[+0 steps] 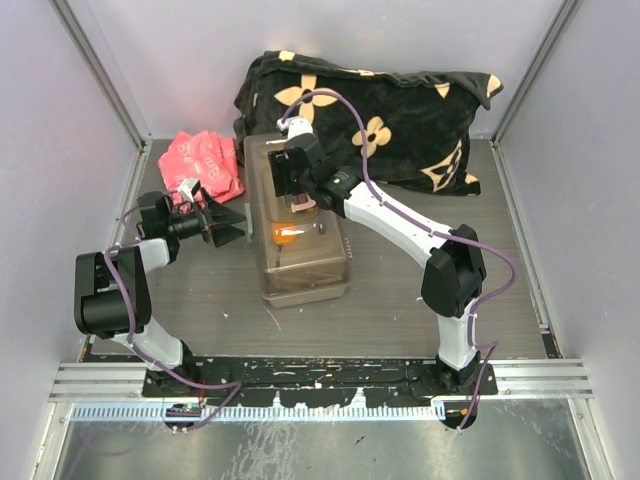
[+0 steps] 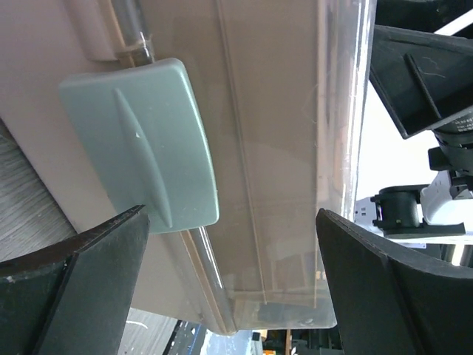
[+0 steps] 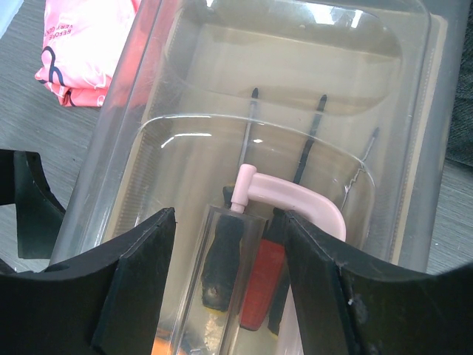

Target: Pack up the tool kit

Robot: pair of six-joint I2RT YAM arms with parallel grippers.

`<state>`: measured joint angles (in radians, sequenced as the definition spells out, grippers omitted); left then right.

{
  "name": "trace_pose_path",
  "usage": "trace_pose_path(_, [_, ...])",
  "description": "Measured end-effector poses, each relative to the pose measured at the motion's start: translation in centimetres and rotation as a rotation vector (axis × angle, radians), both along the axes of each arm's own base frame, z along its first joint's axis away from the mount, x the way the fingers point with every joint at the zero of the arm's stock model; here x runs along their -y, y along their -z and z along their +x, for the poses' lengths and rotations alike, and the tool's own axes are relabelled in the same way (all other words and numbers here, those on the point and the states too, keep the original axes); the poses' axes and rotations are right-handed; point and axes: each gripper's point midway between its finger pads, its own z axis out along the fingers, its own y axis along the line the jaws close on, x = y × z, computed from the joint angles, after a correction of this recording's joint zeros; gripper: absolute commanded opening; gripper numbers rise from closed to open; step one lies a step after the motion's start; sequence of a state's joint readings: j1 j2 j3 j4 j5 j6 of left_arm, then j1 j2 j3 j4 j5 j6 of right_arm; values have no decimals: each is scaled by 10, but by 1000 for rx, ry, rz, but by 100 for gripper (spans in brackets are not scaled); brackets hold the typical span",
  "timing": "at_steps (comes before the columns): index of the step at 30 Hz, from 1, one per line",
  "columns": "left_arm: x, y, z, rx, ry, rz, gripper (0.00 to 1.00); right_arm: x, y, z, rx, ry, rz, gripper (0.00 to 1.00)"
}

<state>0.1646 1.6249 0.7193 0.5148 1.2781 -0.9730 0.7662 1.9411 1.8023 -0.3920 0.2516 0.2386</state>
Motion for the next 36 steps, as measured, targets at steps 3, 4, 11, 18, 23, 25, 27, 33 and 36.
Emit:
trace_pose_path(3, [-1, 4, 3, -8, -12, 16, 88, 0, 0, 0, 0, 0, 0, 66])
trace_pose_path(4, [-1, 4, 4, -9, -16, 21, 88, 0, 0, 0, 0, 0, 0, 66])
trace_pose_path(11, [1, 11, 15, -27, -26, 30, 83, 0, 0, 0, 0, 0, 0, 64])
trace_pose_path(18, [10, 28, 26, -58, -17, 2, 84, 1, 1, 1, 0, 2, -3, 64])
trace_pose_path(23, [20, 24, 35, -63, 3, -68, 85, 8, 1, 6, 4, 21, -11, 64])
trace_pose_path(25, [22, 23, 39, -59, 2, -100, 85, 12, 1, 8, 6, 32, -18, 64])
trace_pose_path(27, [23, 20, 42, -59, 4, -127, 85, 15, 1, 9, 6, 39, -23, 64])
trace_pose_path(33, [22, 7, 42, -21, 17, -147, 86, 19, 2, 11, 10, 52, -37, 66])
trace_pose_path(36, [19, 9, 43, -6, 4, -89, 94, 19, 1, 11, 11, 50, -34, 72])
